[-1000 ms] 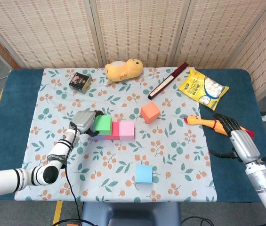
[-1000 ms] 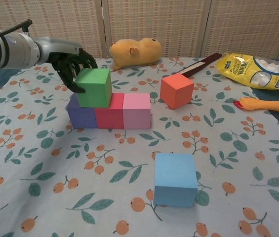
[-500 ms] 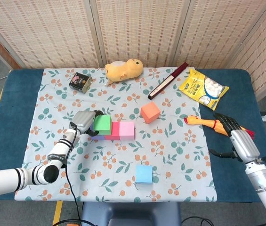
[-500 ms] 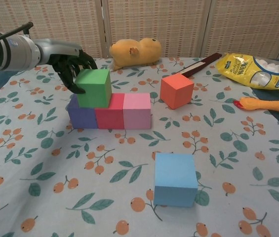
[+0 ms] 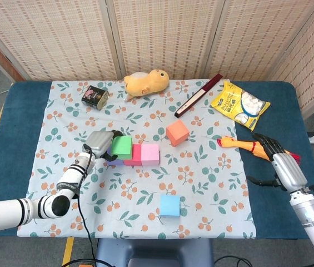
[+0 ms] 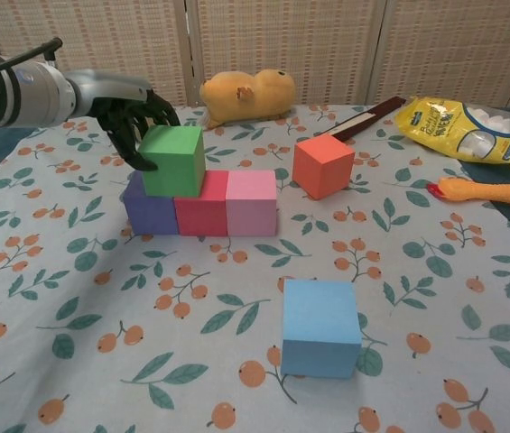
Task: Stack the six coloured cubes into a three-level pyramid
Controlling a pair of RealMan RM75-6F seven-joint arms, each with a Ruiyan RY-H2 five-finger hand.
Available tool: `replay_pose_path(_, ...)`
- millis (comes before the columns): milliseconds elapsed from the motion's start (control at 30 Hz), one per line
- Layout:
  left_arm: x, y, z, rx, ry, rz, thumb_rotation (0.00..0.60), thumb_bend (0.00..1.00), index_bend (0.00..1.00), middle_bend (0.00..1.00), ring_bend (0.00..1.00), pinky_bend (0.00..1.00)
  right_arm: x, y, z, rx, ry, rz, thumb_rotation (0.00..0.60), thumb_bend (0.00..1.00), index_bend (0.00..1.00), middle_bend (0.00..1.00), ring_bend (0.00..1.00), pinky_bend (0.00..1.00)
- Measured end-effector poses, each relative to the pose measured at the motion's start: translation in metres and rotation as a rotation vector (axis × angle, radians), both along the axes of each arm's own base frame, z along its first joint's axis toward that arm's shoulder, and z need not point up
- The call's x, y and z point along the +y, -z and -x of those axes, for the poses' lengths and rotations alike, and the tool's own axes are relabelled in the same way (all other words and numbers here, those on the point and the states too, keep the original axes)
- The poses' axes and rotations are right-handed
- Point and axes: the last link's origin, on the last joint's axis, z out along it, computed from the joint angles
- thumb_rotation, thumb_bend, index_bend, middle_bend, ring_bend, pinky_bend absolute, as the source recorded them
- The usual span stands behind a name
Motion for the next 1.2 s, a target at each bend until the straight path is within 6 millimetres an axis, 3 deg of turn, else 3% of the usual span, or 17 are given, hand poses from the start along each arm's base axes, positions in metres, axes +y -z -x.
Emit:
replay_pose_path(700,-0.0009,0.0008,-0.0013,0.002,-0.001,0.011,0.6,0.32,0.31,0.23,0.3,0.32,-0.0001,0.0001,0.0005,0.001,0.001,0.0,0.6,0.08,0.0,0.04,0.0,0.05)
replay_pose_path(867,-0.0013,0.0012,-0.0007,-0.001,-0.006,0.014,0.6,0.32,0.23,0.2,0.29,0.32,0.0001,0.0001,0.0002,0.0,0.0,0.0,0.6,0.08,0.0,0.04,0.0,0.05)
replay_pose_path(1200,-0.005,-0.0003,0.0011,-0.001,-0.011,0.018,0.6,0.33,0.04,0.04,0.23,0.31,0.0004,-0.0001,-0.0005,-0.002,-0.001,0.0,0.6,0.08,0.0,0.04,0.0,0.05)
